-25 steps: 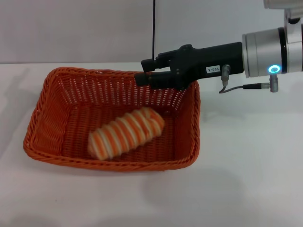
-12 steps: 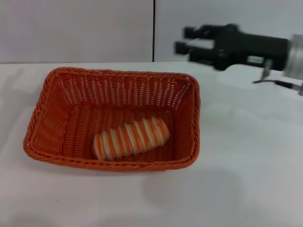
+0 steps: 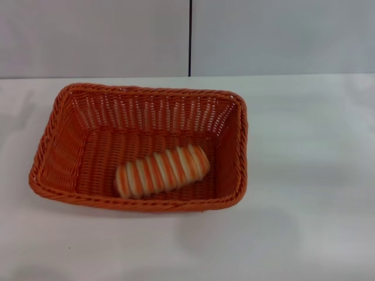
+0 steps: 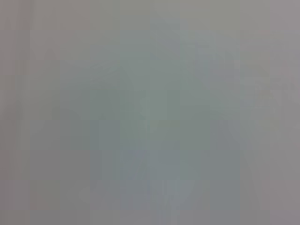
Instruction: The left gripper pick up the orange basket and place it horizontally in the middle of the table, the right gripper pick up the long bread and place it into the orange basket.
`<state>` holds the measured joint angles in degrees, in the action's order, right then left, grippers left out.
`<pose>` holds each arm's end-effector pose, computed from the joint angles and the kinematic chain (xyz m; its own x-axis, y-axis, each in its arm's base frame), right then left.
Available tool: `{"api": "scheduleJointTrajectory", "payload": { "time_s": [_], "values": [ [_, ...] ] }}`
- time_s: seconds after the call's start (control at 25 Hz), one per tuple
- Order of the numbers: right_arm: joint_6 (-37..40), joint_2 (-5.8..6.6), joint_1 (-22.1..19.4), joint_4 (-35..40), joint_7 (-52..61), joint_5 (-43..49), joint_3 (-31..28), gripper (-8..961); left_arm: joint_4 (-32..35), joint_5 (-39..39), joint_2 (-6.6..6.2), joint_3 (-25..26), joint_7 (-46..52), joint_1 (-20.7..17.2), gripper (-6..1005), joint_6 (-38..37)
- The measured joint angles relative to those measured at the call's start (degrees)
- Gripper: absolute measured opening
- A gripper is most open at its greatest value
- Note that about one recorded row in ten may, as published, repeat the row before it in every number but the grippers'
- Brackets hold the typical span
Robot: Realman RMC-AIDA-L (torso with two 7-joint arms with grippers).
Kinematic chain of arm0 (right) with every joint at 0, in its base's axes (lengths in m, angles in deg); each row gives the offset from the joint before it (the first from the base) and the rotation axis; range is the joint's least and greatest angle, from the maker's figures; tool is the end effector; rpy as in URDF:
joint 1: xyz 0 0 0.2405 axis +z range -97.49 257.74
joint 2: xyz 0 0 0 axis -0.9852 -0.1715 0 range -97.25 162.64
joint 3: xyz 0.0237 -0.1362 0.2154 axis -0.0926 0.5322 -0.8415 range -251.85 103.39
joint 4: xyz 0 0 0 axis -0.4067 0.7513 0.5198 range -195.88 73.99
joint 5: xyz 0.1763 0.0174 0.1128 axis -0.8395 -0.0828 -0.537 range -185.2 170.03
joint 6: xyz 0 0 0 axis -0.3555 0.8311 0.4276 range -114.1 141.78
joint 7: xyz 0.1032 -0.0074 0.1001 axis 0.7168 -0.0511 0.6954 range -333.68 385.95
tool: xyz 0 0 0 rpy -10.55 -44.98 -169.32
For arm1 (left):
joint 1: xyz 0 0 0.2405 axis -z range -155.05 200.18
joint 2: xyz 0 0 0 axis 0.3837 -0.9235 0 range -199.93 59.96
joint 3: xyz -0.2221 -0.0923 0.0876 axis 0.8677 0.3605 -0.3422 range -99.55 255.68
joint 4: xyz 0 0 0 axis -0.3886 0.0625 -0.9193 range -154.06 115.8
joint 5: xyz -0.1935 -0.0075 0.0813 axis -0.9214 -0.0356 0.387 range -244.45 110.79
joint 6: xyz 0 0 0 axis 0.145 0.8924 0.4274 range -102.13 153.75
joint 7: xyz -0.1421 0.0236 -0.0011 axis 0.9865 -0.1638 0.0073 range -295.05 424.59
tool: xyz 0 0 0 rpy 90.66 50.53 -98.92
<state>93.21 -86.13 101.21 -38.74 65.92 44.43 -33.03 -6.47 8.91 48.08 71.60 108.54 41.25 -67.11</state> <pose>0.3154 0.3315 0.0751 0.5677 0.2613 -0.7807 -0.7065 -0.3321 -0.6249 -0.3535 0.2752 0.0861 0.4352 -0.3054 0.8470 0.8295 -0.2299 -0.5090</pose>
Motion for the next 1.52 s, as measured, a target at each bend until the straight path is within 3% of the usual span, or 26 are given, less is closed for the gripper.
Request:
{"api": "scheduleJointTrajectory", "payload": {
  "time_s": [0.2,0.4,1.04,1.52],
  "values": [
    [0.37,0.03,-1.59,-3.80,-4.21,-7.45,-5.15,516,-0.21,-0.06,0.00,0.80,-2.43,-0.03,785,1.33],
    [0.15,0.04,-1.42,-4.58,-5.47,-7.82,-9.22,517,-1.20,-0.07,0.02,0.94,-4.55,0.13,785,1.40],
    [-1.82,0.08,3.82,-7.53,-8.37,-7.98,-14.24,517,-2.29,-0.71,-0.02,1.72,-5.45,2.63,784,3.29],
    [-2.56,0.04,5.02,-8.41,-8.87,-8.08,-15.09,517,-2.29,-2.05,-0.03,1.81,-5.45,3.11,784,3.13]
  ]
}}
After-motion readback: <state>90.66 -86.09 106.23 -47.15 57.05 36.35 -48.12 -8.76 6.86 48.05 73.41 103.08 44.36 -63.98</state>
